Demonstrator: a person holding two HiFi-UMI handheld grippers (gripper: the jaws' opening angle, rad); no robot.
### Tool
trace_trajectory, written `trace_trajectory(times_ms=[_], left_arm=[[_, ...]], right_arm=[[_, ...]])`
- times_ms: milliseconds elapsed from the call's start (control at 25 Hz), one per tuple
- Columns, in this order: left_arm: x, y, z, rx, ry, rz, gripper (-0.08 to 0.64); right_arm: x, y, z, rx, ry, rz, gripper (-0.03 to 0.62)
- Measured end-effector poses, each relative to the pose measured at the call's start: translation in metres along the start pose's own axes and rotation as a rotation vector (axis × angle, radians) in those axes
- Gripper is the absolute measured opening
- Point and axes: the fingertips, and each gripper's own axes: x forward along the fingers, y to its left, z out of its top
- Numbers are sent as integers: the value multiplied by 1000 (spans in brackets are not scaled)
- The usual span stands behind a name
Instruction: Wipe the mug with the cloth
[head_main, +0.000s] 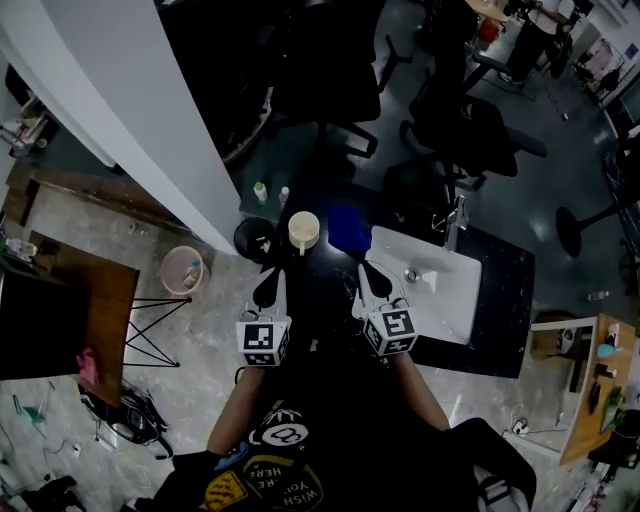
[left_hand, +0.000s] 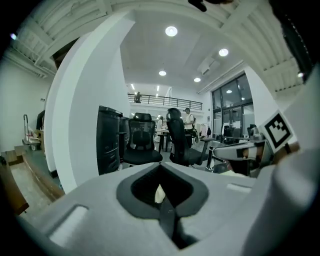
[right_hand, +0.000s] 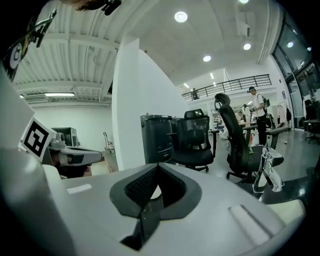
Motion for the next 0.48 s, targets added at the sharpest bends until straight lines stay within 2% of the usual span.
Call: trace_trajectory(times_ms=[240, 480], left_arm=[[-1, -9, 10, 17, -19, -14, 4], [2, -16, 14, -8, -14, -42, 3]], right_arm=[[-6, 3, 1, 5, 7, 5, 2], [-9, 1, 0, 16, 18, 14, 2]])
